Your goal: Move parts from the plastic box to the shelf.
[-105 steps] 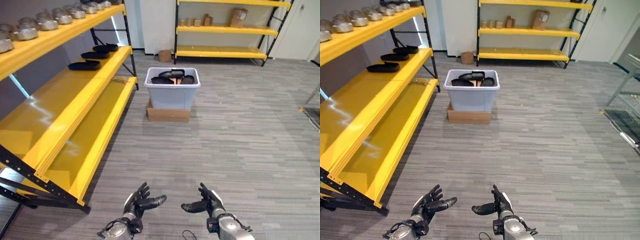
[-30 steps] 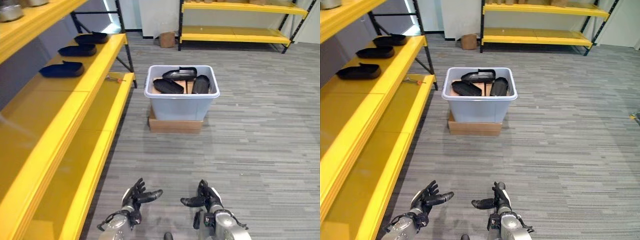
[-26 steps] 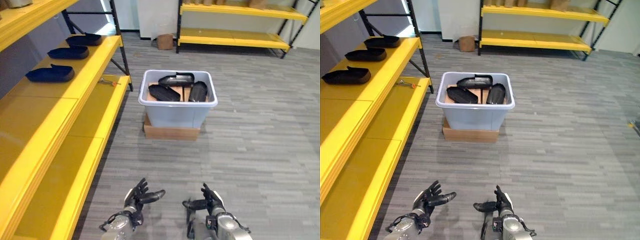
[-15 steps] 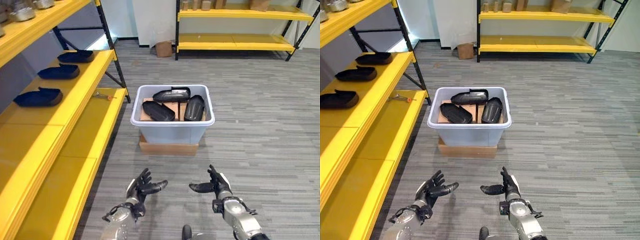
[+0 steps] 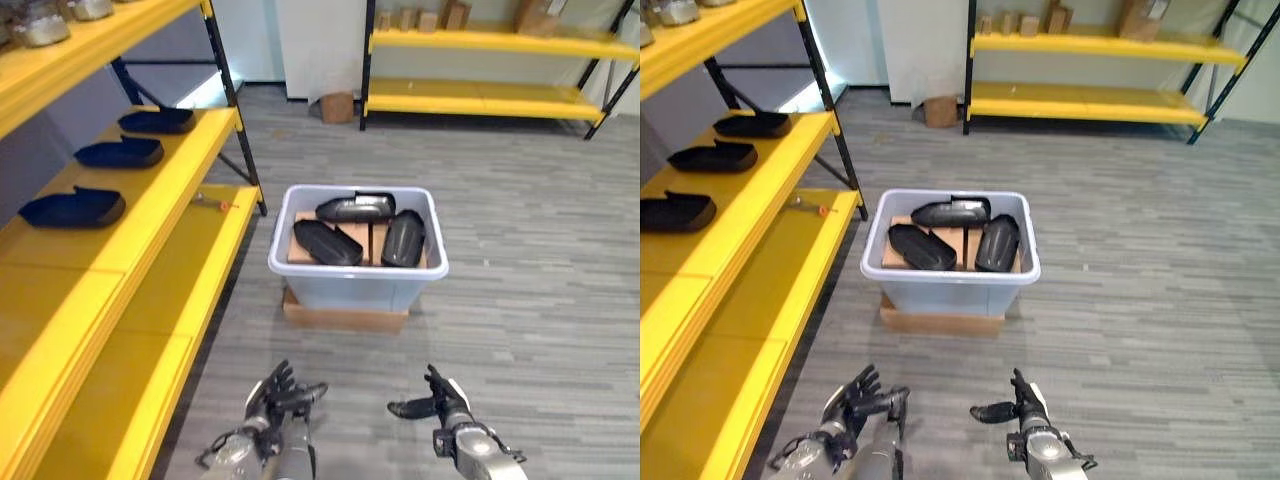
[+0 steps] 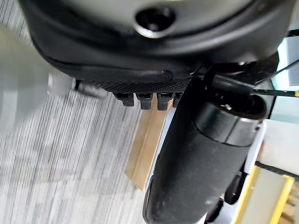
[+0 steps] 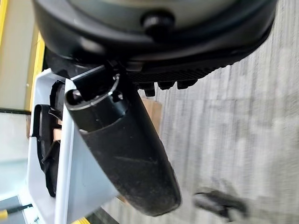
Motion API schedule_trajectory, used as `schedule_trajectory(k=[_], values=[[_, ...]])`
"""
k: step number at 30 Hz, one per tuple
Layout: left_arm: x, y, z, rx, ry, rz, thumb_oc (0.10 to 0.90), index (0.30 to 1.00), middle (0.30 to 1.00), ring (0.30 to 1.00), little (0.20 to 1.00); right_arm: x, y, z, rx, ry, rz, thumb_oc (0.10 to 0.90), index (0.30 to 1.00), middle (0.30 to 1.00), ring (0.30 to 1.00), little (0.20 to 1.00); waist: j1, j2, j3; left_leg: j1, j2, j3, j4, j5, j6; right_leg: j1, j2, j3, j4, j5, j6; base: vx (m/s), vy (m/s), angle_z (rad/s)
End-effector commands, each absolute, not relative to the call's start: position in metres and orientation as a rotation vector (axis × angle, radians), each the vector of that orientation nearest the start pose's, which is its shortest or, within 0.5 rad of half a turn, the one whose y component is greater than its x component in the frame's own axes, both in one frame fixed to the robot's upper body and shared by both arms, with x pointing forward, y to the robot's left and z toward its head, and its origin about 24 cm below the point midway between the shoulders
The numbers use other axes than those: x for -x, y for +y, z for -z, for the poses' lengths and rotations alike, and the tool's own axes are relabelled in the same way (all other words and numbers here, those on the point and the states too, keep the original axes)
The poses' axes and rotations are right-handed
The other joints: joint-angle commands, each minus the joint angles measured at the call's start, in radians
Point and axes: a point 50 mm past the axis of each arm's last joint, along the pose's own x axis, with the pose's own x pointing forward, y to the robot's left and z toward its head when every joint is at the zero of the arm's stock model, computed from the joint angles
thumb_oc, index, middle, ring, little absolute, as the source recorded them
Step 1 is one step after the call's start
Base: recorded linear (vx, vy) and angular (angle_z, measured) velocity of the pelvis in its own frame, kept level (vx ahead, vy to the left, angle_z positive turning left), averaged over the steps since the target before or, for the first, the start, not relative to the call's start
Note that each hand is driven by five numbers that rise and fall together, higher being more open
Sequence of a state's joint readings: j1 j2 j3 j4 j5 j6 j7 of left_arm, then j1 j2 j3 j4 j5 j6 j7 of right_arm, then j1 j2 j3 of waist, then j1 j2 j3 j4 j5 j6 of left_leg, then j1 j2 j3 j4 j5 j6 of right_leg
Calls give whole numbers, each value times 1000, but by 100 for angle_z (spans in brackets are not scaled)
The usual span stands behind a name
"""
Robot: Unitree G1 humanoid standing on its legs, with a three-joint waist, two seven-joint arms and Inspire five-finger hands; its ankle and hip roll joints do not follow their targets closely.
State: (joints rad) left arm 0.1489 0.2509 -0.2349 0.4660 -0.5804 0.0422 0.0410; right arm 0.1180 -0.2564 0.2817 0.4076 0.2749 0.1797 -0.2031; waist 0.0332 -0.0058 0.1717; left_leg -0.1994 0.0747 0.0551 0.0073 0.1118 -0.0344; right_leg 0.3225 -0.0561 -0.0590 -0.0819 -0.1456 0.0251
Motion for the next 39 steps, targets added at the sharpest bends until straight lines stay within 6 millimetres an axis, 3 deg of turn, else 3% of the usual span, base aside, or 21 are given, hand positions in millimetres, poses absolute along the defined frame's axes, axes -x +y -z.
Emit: schedule_trajectory(k=[1, 5, 10, 14, 16, 18, 19, 21, 22, 26, 28, 31, 35, 39], values=[[-214, 174, 50, 277, 424, -3, 900, 1000, 1000, 1000, 1000, -213, -156, 57, 60, 519, 12, 900, 1000, 1000, 1000, 1000, 9, -41, -67, 51, -7, 22, -48, 96, -16, -104, -6, 0, 46, 100, -6, 230, 143, -23], [-217, 176, 48, 268, 421, -19, 900, 1000, 1000, 1000, 1000, -217, -147, 56, 59, 520, -10, 900, 1000, 1000, 1000, 1000, 25, -63, -87, 81, -48, 44, -36, 36, 35, -125, -52, 16, 131, 114, 28, 244, 163, -39], [-216, 180, 48, 256, 425, -26, 900, 1000, 1000, 1000, 1000, -218, -141, 56, 52, 517, -27, 900, 1000, 1000, 1000, 1000, 33, -66, -91, 102, -78, 42, -28, -4, 69, -179, -77, 20, 263, 158, 55, 128, 118, -7], [-217, 182, 48, 235, 428, -25, 900, 1000, 1000, 1000, 1000, -217, -135, 56, 44, 520, -48, 900, 1000, 1000, 1000, 1000, 20, -42, -61, 160, -83, 32, -43, -25, 102, -308, -69, 38, 540, 291, 74, 66, 112, -1], [-217, 182, 49, 216, 432, -10, 900, 1000, 1000, 1000, 1000, -211, -132, 59, 37, 536, -63, 900, 1000, 1000, 1000, 1000, -7, -14, -40, 208, -79, 11, -64, -36, 112, -388, -56, 24, 667, 288, 63, 149, 126, 11], [-217, 181, 49, 214, 434, -3, 900, 1000, 1000, 1000, 1000, -210, -133, 60, 34, 540, -62, 900, 1000, 1000, 1000, 1000, -18, -8, -37, 223, -80, 8, -73, -42, 110, -425, -63, 8, 647, 279, 56, 138, 25, 22], [-217, 181, 49, 213, 436, 0, 900, 1000, 1000, 1000, 1000, -210, -131, 58, 23, 536, -62, 900, 1000, 1000, 1000, 1000, -24, -1, -30, 245, -74, 16, -79, -58, 104, -455, -118, -33, 540, 273, 48, 140, -87, 15], [-218, 180, 50, 217, 438, 7, 900, 1000, 1000, 1000, 1000, -210, -133, 59, 21, 541, -51, 900, 1000, 1000, 1000, 1000, -29, 1, -10, 265, -67, 10, -73, -79, 92, -463, -172, -53, 439, 296, 56, 161, -142, 5], [-218, 179, 51, 219, 439, 13, 900, 1000, 1000, 1000, 1000, -210, -132, 60, 18, 546, -48, 900, 1000, 1000, 1000, 1000, -33, -9, -8, 272, -70, 8, -73, -90, 80, -478, -204, -45, 331, 334, 72, 155, -152, 20], [-218, 177, 53, 214, 442, 23, 900, 1000, 1000, 1000, 1000, -210, -134, 60, 24, 547, -47, 900, 1000, 1000, 1000, 1000, -68, -16, -2, 325, -63, -13, -95, -116, 46, -487, -239, -1, 109, 442, 121, 166, -164, 12], [-217, 178, 53, 213, 441, 17, 900, 1000, 1000, 1000, 1000, -211, -132, 59, 28, 540, -56, 900, 1000, 1000, 1000, 1000, -70, -24, -11, 340, -55, -10, -95, -129, 33, -488, -244, -31, 76, 469, 141, 171, -179, 3], [-215, 176, 56, 216, 454, 21, 900, 1000, 1000, 1000, 1000, -207, -135, 62, 35, 557, -62, 900, 1000, 1000, 1000, 1000, -70, -40, -50, 349, -38, -20, -95, -142, 10, -421, -219, -44, 43, 420, 128, 214, -210, 26], [-214, 175, 56, 244, 454, 11, 900, 1000, 1000, 1000, 1000, -207, -144, 60, 59, 546, -64, 900, 1000, 1000, 1000, 1000, -78, -22, -65, 368, 30, -26, -88, -130, -16, -407, -161, -66, 89, 338, 91, 174, -230, 23], [-214, 170, 56, 260, 454, 25, 900, 1000, 1000, 1000, 1000, -208, -156, 59, 82, 537, -31, 900, 1000, 1000, 1000, 1000, -88, -20, -65, 343, 81, -26, -20, -103, -41, -393, -121, -81, 107, 285, 60, 99, -211, 0]])
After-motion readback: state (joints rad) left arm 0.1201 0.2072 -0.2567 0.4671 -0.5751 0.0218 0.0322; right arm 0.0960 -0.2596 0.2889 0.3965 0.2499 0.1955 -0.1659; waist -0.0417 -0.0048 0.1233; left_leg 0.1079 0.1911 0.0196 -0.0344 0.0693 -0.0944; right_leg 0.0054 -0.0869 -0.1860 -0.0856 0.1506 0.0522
